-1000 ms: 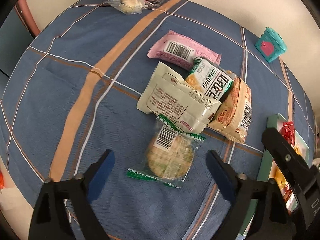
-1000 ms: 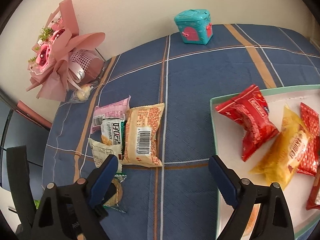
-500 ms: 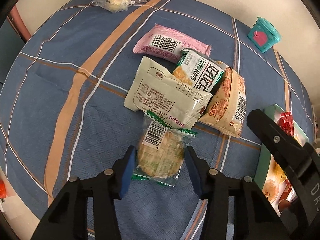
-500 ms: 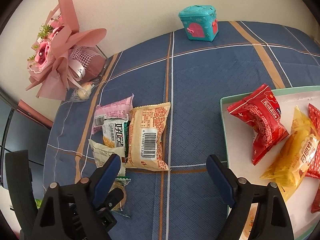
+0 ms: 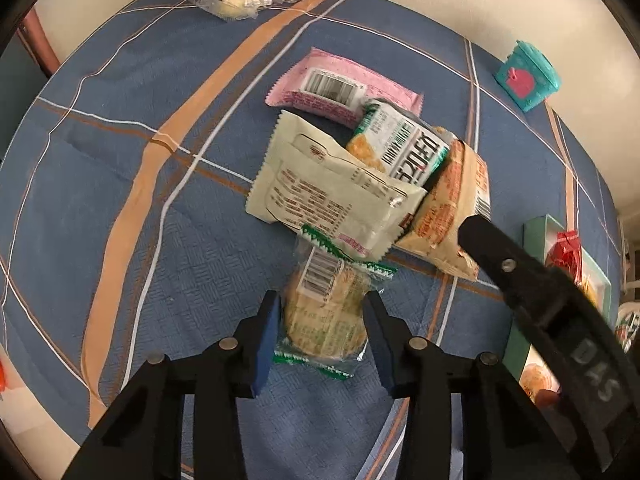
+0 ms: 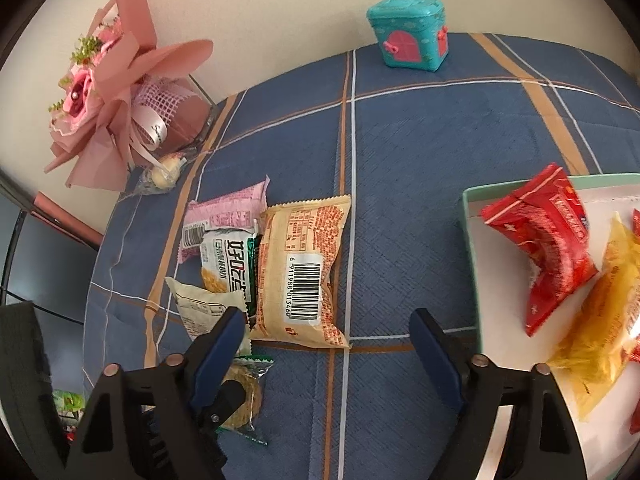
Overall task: Organize snacks
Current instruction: 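Close the left tool on the round biscuit pack while the right tool grasps the tan bread pack, then carry the biscuit pack and tan bread pack over the white tray with both tools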
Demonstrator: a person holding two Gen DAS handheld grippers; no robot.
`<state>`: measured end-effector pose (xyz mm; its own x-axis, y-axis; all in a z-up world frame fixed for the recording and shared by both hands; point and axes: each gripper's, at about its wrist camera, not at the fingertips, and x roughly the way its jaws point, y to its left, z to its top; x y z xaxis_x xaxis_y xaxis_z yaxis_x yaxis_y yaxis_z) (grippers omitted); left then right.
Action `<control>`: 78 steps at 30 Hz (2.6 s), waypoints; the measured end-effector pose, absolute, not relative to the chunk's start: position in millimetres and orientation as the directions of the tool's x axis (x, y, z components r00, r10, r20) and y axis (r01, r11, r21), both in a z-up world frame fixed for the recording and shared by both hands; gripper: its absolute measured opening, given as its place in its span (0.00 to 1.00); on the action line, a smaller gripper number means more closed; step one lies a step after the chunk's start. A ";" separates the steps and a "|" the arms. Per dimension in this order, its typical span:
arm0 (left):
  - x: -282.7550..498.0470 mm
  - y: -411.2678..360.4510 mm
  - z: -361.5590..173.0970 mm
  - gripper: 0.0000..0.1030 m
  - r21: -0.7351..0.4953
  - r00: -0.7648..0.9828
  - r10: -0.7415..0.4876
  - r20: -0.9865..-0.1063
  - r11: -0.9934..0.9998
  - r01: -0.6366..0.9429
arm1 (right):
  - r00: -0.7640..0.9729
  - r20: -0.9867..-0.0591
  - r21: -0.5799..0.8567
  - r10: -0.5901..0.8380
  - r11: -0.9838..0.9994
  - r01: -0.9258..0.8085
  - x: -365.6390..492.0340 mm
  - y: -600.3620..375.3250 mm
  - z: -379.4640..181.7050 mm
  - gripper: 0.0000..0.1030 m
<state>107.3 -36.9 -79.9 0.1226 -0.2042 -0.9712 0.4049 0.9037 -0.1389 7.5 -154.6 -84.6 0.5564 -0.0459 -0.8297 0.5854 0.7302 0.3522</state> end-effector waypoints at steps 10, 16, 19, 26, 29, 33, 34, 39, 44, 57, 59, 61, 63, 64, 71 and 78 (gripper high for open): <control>123.7 -30.7 -80.7 0.45 -0.130 0.137 -0.196 -0.971 0.915 0.383 | 0.551 -0.833 0.335 -0.045 0.752 0.568 29.1 -148.2 -95.0 0.65; 129.9 -31.0 -81.9 0.48 -0.132 0.123 -0.189 -0.974 0.920 0.369 | 0.547 -0.837 0.353 -0.025 0.739 0.574 24.4 -150.6 -98.9 0.47; 132.4 -31.9 -83.0 0.49 -0.146 0.107 -0.196 -0.975 0.923 0.356 | 0.533 -0.846 0.355 -0.021 0.723 0.592 15.7 -152.7 -100.3 0.45; 133.2 -26.5 -89.3 0.54 -0.186 0.069 -0.221 -0.973 0.924 0.334 | 0.472 -0.881 0.310 -0.024 0.725 0.616 -4.9 -148.4 -100.2 0.43; 129.0 -30.0 -90.2 0.55 -0.182 0.062 -0.217 -0.974 0.919 0.349 | 0.441 -0.897 0.288 -0.023 0.726 0.624 -12.5 -144.6 -100.7 0.43; 122.9 -36.8 -97.1 0.55 -0.157 0.053 -0.190 -0.980 0.914 0.373 | 0.409 -0.912 0.269 -0.018 0.728 0.631 -23.7 -140.8 -101.3 0.43; 121.5 -39.1 -98.9 0.55 -0.143 0.056 -0.178 -0.983 0.912 0.383 | 0.404 -0.914 0.266 -0.017 0.727 0.633 -24.9 -139.8 -101.7 0.43; 111.7 -44.1 -101.7 0.55 -0.111 0.078 -0.154 -0.985 0.909 0.402 | 0.378 -0.926 0.250 -0.012 0.730 0.636 -36.1 -131.3 -101.6 0.43; 102.9 -39.0 -102.4 0.51 -0.137 0.078 -0.181 -0.980 0.911 0.390 | 0.369 -0.929 0.249 0.001 0.740 0.624 -44.7 -122.5 -100.0 0.40; 70.4 -23.4 -58.5 0.50 -0.192 0.126 -0.257 -0.958 0.903 0.383 | 0.451 -0.892 0.300 -0.001 0.746 0.594 -77.9 -116.2 -64.3 0.35; 63.0 -19.4 -46.8 0.50 -0.197 0.149 -0.271 -0.951 0.902 0.384 | 0.471 -0.882 0.302 -0.013 0.752 0.586 -82.1 -115.6 -55.5 0.35; 63.6 -16.5 -38.1 0.50 -0.204 0.165 -0.283 -0.945 0.902 0.380 | 0.488 -0.873 0.305 -0.023 0.755 0.581 -84.4 -116.6 -47.5 0.35; 60.6 -16.0 -31.9 0.50 -0.206 0.179 -0.289 -0.940 0.903 0.378 | 0.500 -0.866 0.308 -0.031 0.755 0.579 -86.5 -117.9 -41.5 0.35; 62.3 -15.2 -28.7 0.50 -0.205 0.185 -0.291 -0.939 0.903 0.378 | 0.504 -0.863 0.309 -0.034 0.754 0.580 -86.2 -119.6 -39.3 0.35; 61.1 -24.8 -18.2 0.50 -0.198 0.205 -0.291 -0.934 0.903 0.382 | 0.499 -0.866 0.319 -0.034 0.732 0.603 -93.8 -134.3 -37.3 0.35; 52.6 -56.6 -28.6 0.50 -0.188 0.203 -0.293 -0.934 0.888 0.419 | 0.511 -0.858 0.338 -0.058 0.685 0.645 -109.5 -162.7 -33.9 0.35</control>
<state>52.6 -56.6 -28.6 0.2027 -0.2929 -0.9344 0.4192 0.8883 -0.1875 -109.5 -162.7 -33.9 0.5110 -0.0580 -0.8576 0.6451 0.6852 0.3381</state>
